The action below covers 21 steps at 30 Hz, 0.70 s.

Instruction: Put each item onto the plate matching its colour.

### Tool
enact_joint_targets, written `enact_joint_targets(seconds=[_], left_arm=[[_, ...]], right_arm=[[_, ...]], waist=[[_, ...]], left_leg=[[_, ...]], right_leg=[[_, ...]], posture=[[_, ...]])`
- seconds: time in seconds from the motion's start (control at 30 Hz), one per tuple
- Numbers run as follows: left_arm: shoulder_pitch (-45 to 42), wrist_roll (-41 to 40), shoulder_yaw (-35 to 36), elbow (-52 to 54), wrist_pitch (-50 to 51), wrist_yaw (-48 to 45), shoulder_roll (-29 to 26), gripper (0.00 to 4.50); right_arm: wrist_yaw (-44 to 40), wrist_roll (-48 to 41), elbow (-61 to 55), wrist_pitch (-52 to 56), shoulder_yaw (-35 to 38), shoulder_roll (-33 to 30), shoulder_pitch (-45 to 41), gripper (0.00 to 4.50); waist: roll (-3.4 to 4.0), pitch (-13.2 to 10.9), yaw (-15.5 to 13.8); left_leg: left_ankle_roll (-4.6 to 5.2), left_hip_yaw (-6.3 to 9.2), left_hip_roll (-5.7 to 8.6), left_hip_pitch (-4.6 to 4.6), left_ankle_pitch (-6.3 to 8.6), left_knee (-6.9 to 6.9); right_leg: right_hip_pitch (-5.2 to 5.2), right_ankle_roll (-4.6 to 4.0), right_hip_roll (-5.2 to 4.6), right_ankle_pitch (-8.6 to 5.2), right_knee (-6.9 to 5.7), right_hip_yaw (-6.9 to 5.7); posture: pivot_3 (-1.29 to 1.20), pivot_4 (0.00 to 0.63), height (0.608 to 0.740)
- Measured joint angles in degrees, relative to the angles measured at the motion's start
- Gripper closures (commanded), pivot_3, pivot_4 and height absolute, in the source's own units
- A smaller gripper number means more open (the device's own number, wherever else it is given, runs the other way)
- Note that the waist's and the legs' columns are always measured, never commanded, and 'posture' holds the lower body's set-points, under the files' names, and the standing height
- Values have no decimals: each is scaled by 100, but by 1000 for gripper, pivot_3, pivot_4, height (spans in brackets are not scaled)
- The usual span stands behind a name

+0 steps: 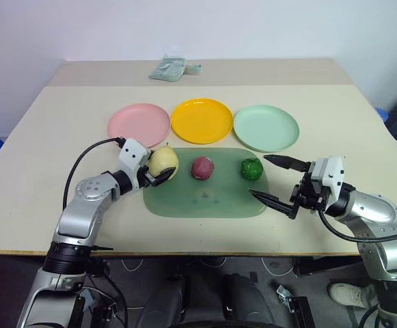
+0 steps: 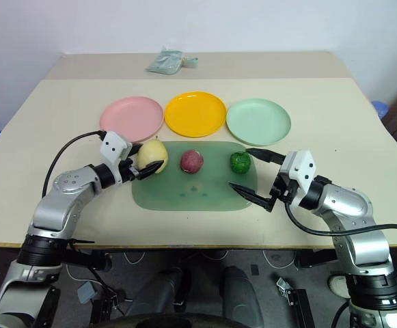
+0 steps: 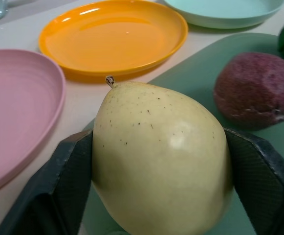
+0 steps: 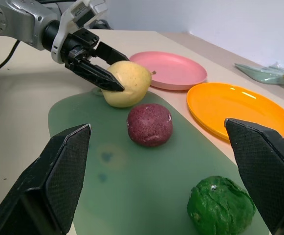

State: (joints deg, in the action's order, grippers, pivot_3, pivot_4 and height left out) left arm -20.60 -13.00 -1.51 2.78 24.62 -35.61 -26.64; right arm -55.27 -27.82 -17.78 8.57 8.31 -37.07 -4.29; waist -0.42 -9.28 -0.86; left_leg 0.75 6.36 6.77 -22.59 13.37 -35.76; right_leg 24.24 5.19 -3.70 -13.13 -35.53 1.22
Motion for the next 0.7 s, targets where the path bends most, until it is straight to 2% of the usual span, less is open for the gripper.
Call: enact_joint_targets(seconds=[0.23, 0.37, 0.47, 0.6, 0.7], left_arm=[[-88, -130, 201, -62, 101, 247, 197, 1084], [-838, -247, 478, -151, 369, 659, 370, 1084], [-1826, -72, 471, -639, 340, 1070, 563, 1084], [-2794, 577, 126, -2357, -275, 1703, 1249, 1084], [-3504, 927, -100, -4191, -994, 2059, 1958, 1084]], right_arm=[[131, 3, -2, -32, 13, 0, 117, 0], [228, 12, -6, -39, 19, 1, 122, 0], [324, 25, -14, -56, 15, 17, 72, 0], [431, 69, 0, -98, 14, 42, -61, 0], [515, 101, 19, -112, 7, 55, -144, 0]], waist=[[-2, -2, 0], [-9, -5, -40], [-9, -5, -134], [-13, -7, -170], [-26, -15, -189]], left_leg=[[0, 0, 0, -2, 0, -5], [0, 5, 1, -15, 0, -25], [1, 2, 4, -17, 0, -36], [2, 2, 9, -20, -1, -40], [3, 4, 13, -42, -1, -49]], right_leg=[[1, 1, 0, 0, -3, -1], [2, 12, 1, 7, -6, -10], [0, 21, 3, 17, -3, -9], [-2, 29, 2, 21, 0, -9], [13, 37, 1, 26, 3, -11]], posture=[[0, 150, 740], [0, 150, 740], [0, 150, 740], [0, 150, 740], [0, 150, 740]])
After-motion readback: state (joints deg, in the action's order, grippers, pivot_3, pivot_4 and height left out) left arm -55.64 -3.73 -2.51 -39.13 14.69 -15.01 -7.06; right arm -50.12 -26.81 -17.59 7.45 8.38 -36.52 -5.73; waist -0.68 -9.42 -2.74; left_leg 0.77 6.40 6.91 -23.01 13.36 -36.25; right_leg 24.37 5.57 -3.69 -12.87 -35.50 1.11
